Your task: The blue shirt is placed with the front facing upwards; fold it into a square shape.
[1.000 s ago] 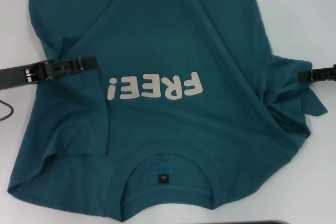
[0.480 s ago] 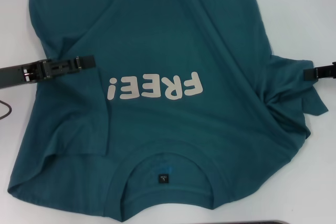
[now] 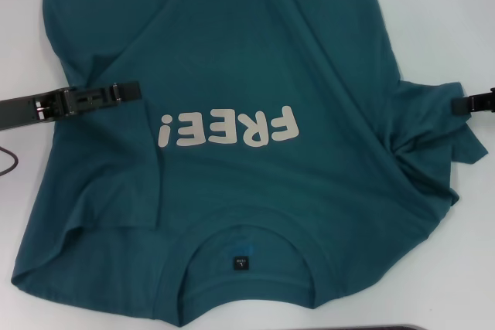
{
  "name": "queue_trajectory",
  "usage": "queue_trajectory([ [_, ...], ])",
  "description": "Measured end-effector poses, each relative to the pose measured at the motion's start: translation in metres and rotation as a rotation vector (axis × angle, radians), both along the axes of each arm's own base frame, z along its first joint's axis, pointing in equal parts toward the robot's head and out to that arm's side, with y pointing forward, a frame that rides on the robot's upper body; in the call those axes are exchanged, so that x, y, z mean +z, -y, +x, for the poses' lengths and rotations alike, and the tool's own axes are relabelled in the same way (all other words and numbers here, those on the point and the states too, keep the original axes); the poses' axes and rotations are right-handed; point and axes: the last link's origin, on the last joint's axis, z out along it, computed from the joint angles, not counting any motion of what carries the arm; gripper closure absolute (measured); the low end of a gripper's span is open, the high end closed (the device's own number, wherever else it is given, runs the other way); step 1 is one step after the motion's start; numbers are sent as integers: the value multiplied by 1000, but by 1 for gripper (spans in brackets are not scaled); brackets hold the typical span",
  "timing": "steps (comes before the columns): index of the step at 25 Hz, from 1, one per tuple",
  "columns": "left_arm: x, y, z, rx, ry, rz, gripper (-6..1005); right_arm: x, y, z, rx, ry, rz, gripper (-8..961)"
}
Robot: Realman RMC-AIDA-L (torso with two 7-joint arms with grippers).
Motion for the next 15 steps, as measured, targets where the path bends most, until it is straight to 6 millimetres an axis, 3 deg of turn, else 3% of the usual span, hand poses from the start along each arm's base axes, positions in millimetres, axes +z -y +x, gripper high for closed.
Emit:
queue_trajectory([
  [15, -3, 1, 1, 6, 10, -7, 80, 31, 17, 26, -93, -22, 118, 931],
])
